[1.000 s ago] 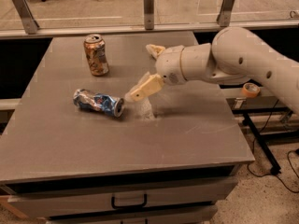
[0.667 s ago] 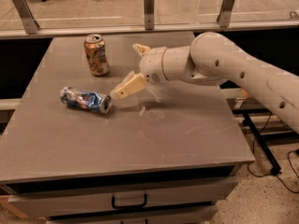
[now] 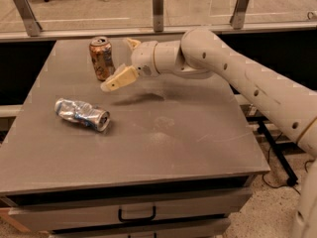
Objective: Knock orange can over
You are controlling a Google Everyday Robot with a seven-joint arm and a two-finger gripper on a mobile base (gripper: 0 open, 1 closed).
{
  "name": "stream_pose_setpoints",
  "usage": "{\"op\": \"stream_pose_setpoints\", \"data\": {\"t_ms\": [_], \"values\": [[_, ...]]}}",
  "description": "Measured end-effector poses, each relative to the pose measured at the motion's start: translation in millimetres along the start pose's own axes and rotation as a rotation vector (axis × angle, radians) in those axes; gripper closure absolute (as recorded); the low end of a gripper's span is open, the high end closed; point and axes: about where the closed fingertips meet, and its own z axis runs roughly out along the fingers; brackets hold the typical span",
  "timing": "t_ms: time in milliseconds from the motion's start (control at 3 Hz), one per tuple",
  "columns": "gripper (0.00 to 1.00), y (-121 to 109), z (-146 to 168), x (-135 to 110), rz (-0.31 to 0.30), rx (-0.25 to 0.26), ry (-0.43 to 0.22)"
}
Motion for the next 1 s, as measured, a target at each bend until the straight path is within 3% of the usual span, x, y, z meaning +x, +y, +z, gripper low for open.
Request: {"op": "stream_pose_setpoints", "data": {"t_ms": [333, 667, 1000], "values": [[0.00, -12, 22, -3, 0.013, -0.034, -0.016], [0.00, -14, 50, 7, 0.027, -0.050, 0.011], [0.24, -20, 70, 15, 0.041, -0.080, 0.020]]}}
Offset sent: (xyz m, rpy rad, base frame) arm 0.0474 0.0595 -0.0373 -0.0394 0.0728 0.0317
